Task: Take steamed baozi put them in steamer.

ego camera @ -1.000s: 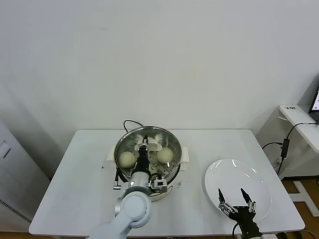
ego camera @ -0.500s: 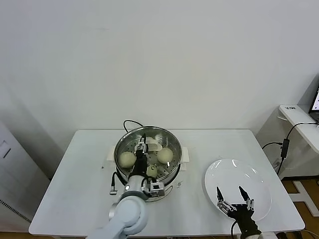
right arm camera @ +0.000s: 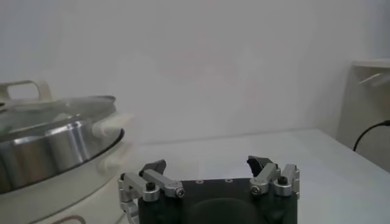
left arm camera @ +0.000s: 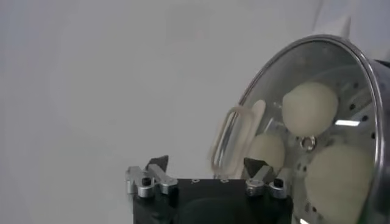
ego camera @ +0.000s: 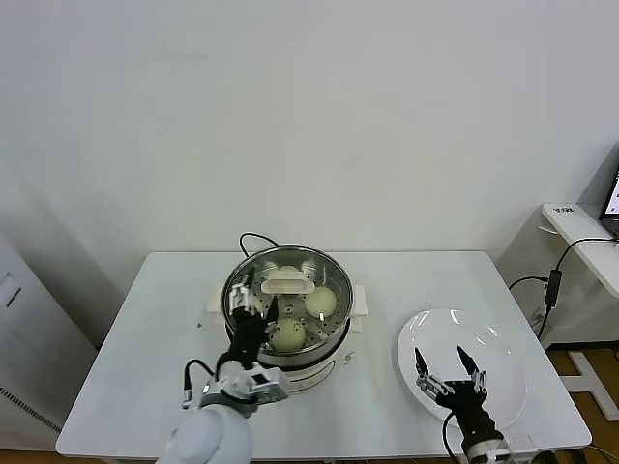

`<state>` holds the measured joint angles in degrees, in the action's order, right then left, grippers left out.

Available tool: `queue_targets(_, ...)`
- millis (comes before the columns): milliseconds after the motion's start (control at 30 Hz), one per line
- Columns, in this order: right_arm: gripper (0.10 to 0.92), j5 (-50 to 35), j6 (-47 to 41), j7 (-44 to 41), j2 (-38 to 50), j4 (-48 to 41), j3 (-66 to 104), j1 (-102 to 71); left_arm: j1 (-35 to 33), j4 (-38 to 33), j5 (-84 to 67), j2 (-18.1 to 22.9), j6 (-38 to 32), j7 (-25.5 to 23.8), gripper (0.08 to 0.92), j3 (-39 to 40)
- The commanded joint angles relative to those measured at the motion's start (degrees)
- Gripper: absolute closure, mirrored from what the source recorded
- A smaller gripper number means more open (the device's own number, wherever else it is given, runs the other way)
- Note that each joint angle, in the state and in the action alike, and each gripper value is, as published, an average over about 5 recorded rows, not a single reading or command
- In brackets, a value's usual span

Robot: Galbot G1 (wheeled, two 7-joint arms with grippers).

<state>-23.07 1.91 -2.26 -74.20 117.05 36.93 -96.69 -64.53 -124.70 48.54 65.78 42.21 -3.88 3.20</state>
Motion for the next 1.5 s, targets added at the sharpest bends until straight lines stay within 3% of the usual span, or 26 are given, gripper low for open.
queue_targets(33,0.203,-1.8,0.0,3.2,3.1,-0.7,-0.6,6.4,-8.9,-6.7,-25.5,2.6,-25.2,11.3,0.179,-20.5)
queue_targets(167,0.203,-2.6,-0.1,3.9,2.3,-1.2,-1.1,7.2,-12.2,-5.6,-34.3,7.5,-31.5,11.7,0.177,-30.9)
queue_targets(333,0.203,-2.2,-0.4,4.3,2.2,-2.0,-1.8,8.1,-16.0,-4.3,-44.9,13.9,-33.3,9.7,0.177,-39.9)
queue_targets(600,0.203,-2.4,-0.6,4.5,2.7,-2.8,-2.4,9.3,-22.9,0.7,-47.2,20.5,-42.7,3.1,0.177,-45.3)
queue_targets(1067,0.203,-1.3,-0.9,3.1,1.7,-3.9,-1.8,9.1,-27.6,4.2,-47.9,24.5,-51.8,-3.4,0.177,-46.7)
queue_targets(1500,0.203,-1.0,-0.1,1.5,1.4,-4.5,-1.2,8.5,-28.6,4.3,-48.8,24.9,-52.9,-5.0,0.177,-47.1)
